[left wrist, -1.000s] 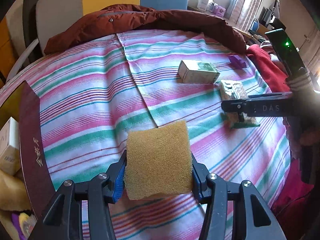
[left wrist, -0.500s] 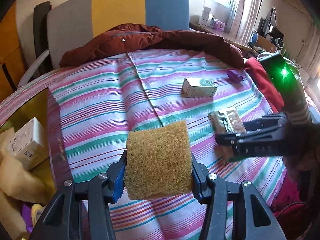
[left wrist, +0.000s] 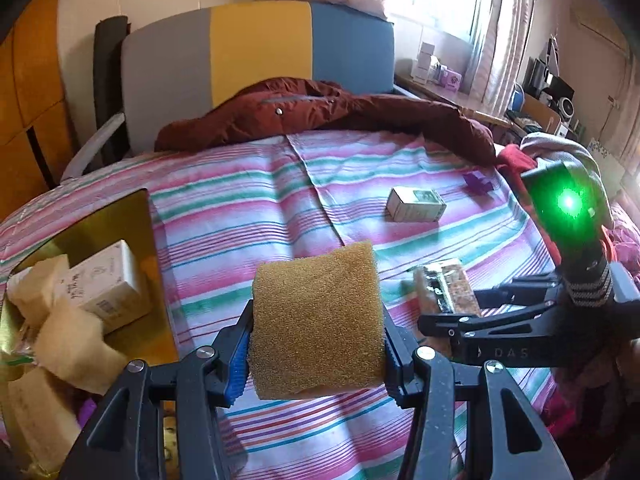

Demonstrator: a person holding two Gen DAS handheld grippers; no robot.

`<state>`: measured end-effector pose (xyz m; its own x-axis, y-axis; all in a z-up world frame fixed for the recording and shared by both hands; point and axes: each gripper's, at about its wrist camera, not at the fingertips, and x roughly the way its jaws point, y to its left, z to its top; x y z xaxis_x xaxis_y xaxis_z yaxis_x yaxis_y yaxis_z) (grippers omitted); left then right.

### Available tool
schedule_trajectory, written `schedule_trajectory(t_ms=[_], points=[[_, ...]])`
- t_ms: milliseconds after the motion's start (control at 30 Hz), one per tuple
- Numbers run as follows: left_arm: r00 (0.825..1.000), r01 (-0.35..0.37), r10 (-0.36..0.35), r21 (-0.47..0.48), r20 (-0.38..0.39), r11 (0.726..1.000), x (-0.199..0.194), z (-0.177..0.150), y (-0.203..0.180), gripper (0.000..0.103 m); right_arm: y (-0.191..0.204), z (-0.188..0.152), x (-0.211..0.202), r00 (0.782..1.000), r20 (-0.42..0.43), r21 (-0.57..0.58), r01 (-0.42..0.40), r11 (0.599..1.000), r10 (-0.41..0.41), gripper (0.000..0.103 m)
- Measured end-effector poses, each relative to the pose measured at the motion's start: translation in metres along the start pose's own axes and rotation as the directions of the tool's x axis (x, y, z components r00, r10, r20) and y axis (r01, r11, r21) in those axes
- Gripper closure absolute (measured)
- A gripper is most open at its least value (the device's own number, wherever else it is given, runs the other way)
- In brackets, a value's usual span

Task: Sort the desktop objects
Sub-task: 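Carry the yellow sponge and cracker packet over the gold tray and release both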

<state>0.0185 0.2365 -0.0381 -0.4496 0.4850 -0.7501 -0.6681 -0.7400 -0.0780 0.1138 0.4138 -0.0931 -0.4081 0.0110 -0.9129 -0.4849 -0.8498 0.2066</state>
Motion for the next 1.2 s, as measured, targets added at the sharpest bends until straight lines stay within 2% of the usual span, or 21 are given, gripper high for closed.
schedule_trajectory(t_ms=[33,133,400,633,900,1200], points=[[1.0,0.0,0.0,-0.005,0.005,1.0,-0.003,0.0,0.002,0.049,0.001,-0.001,0.0,1.0,0.004,0.006,-0.012,1.0,0.012,0.058],[1.0,-0.002,0.002,-0.019,0.014,1.0,-0.008,-0.001,0.008,0.049,0.01,-0.001,0.006,0.998,0.022,0.026,-0.059,0.998,0.059,0.062],[1.0,-0.011,0.012,-0.041,0.017,0.999,-0.013,-0.005,0.017,0.049,0.028,-0.003,0.007,1.0,0.016,-0.031,0.016,0.999,-0.015,0.062],[1.0,-0.011,0.012,-0.049,0.024,0.999,-0.018,-0.008,0.021,0.049,0.03,-0.005,0.005,0.999,0.044,-0.013,0.011,1.0,-0.01,0.064],[0.999,-0.018,0.021,-0.069,0.048,0.997,-0.03,-0.009,0.03,0.049,0.037,-0.006,-0.01,0.993,0.105,-0.002,-0.046,0.999,0.046,0.065],[0.993,-0.056,0.067,-0.117,0.097,0.992,-0.058,-0.01,0.054,0.049,0.078,0.0,-0.03,0.979,0.164,-0.085,-0.11,0.99,0.123,0.065]])
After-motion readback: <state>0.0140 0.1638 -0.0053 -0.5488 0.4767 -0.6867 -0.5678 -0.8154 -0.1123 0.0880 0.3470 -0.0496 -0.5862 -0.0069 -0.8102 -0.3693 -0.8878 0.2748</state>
